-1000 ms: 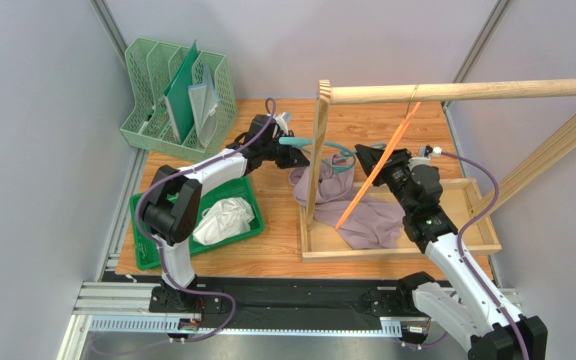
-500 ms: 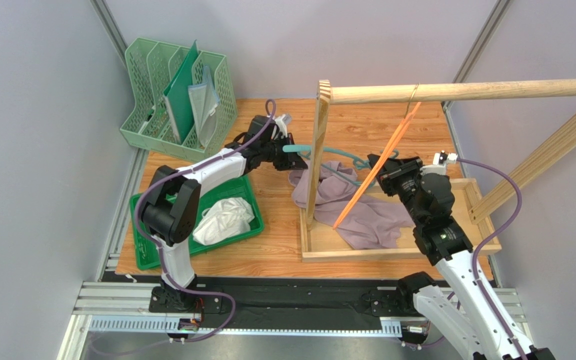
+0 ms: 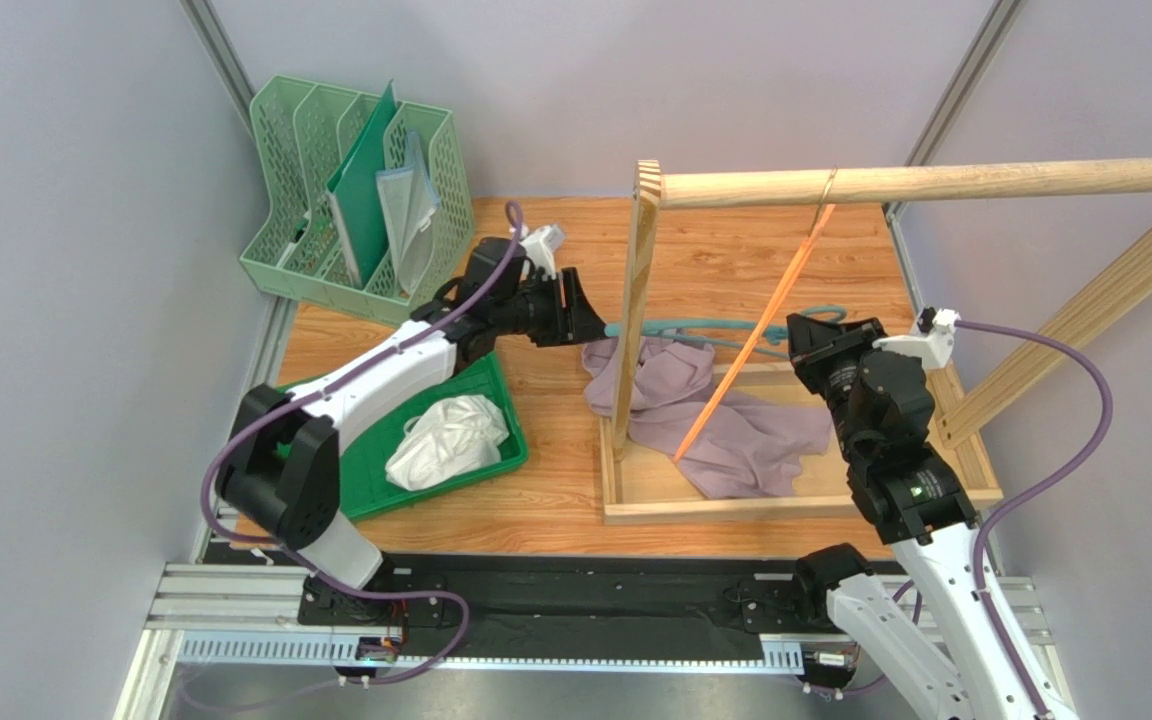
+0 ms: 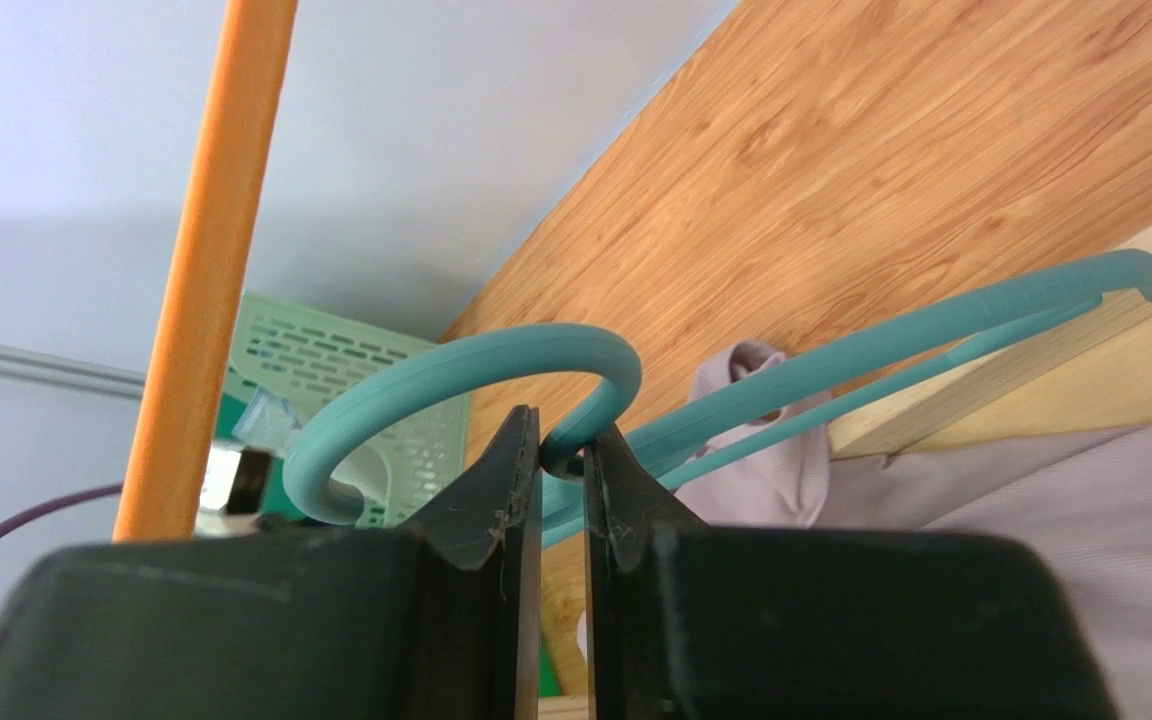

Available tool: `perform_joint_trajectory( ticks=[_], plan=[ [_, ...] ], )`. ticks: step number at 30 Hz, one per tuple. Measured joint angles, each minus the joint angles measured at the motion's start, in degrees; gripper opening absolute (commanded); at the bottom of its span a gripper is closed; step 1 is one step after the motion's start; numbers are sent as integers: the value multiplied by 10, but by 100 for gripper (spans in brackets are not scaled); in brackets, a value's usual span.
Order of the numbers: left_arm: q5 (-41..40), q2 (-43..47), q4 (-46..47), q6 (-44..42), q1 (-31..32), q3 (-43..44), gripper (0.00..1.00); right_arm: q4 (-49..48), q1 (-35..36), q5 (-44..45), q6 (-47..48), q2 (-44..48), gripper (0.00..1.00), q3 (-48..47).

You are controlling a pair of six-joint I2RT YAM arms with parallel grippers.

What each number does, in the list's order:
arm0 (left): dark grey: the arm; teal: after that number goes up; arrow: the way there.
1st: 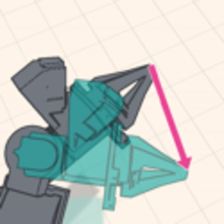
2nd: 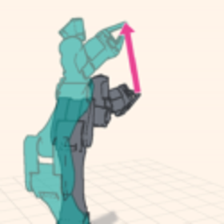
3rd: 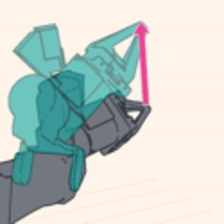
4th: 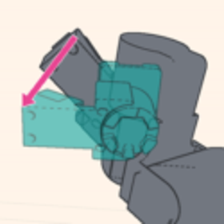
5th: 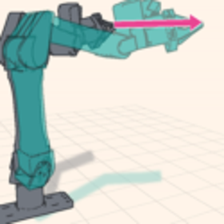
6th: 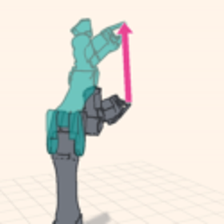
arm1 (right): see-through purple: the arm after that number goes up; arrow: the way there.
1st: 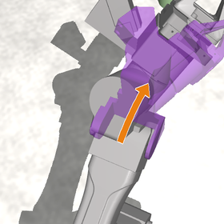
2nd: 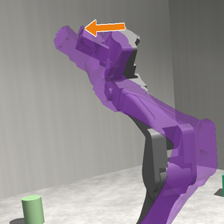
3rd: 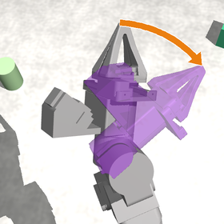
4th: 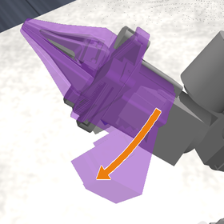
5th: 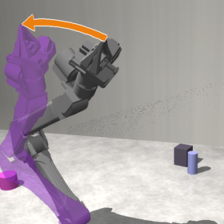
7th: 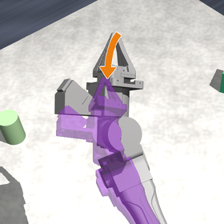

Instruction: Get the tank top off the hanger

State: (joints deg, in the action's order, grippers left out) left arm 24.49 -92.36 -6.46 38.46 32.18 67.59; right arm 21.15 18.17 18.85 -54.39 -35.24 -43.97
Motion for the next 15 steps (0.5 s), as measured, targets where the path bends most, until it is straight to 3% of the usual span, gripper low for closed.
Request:
perform_joint_trajectory(
  ticks=[3, 10, 15],
  plan=[
    [-9, 49, -1, -3, -16, -24, 66, 13, 0, 23, 29, -6, 0, -12],
    [0, 150, -11, -32, -62, -72, 66, 35, 0, 38, 88, -69, 0, -49],
    [69, 152, -25, -82, -85, -28, 65, 65, 0, 32, 123, -118, 0, -76]
  ],
)
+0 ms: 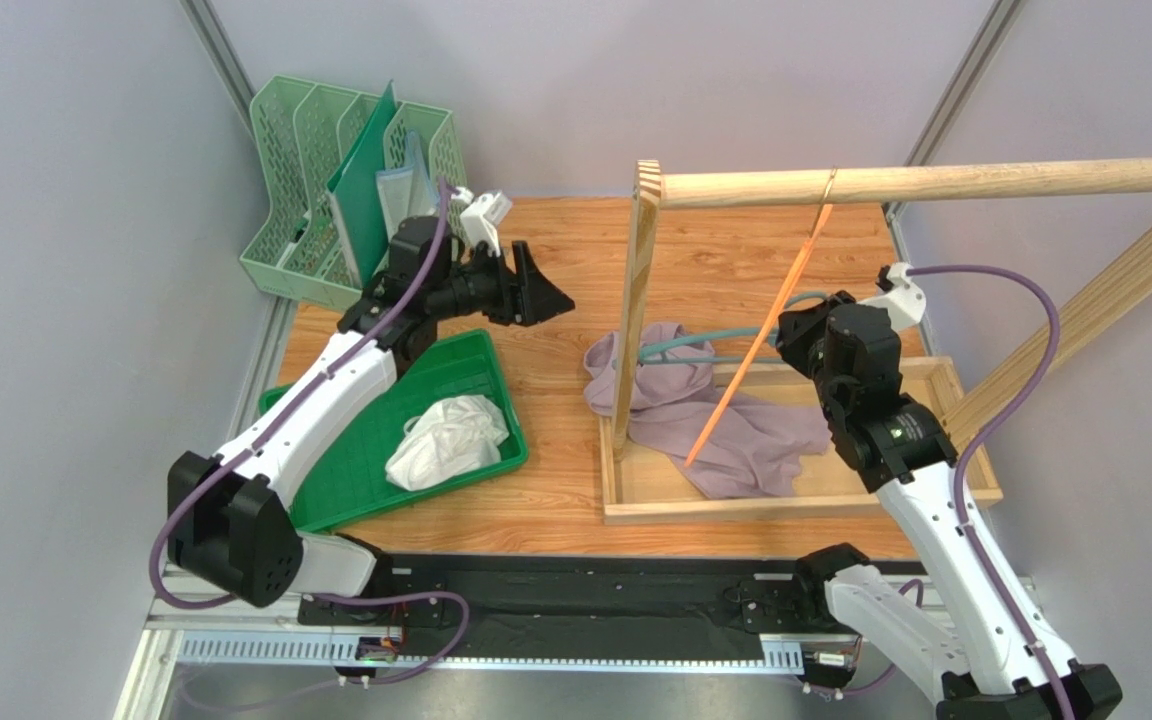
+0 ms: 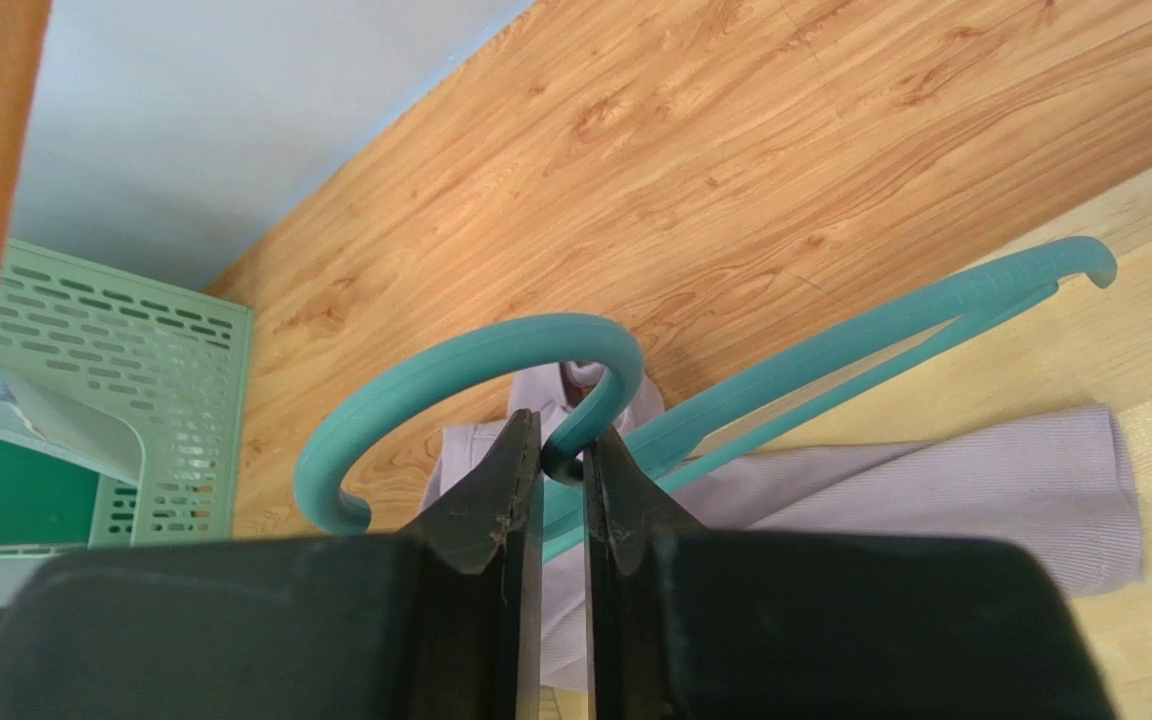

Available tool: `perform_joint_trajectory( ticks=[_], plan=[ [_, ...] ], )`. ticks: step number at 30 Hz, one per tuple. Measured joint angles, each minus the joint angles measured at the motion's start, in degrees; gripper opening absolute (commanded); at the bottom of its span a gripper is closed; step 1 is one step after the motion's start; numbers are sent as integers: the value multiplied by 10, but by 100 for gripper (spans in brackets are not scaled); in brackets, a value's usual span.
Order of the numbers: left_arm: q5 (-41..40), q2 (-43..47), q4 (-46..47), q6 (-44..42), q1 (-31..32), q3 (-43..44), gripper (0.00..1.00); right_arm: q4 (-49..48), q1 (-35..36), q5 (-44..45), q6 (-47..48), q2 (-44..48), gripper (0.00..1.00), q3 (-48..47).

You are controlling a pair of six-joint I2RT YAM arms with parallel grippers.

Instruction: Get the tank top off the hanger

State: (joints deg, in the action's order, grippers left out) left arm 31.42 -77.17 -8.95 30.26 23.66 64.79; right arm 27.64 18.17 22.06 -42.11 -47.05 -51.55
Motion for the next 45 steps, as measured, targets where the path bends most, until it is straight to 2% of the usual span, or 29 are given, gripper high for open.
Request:
perform_joint_trajectory(
  ticks=[6, 13, 21, 33, 36, 39, 42, 43, 45],
  plan=[
    [96, -90, 19, -31, 16, 106, 65, 30, -10, -15, 15, -40, 0, -32],
    [158, -209, 5, -94, 98, 197, 64, 67, -32, -37, 10, -104, 0, -73],
    [231, -273, 10, -113, 111, 228, 64, 88, -57, -77, 10, -152, 0, -96],
    [255, -307, -46, -181, 146, 275, 64, 87, -60, -130, 10, -162, 0, -96],
    [254, -309, -58, -192, 146, 276, 59, 87, -60, -142, 9, -162, 0, -96],
    [251, -309, -69, -200, 149, 276, 48, 87, -60, -152, 8, -161, 0, -96],
    [247, -309, -81, -207, 156, 276, 35, 88, -60, -162, 6, -158, 0, -96],
    [244, -309, -84, -207, 158, 276, 26, 88, -60, -166, 5, -156, 0, -96],
    [238, -309, -89, -206, 162, 276, 15, 90, -60, -170, 5, -150, 0, -96]
  ],
)
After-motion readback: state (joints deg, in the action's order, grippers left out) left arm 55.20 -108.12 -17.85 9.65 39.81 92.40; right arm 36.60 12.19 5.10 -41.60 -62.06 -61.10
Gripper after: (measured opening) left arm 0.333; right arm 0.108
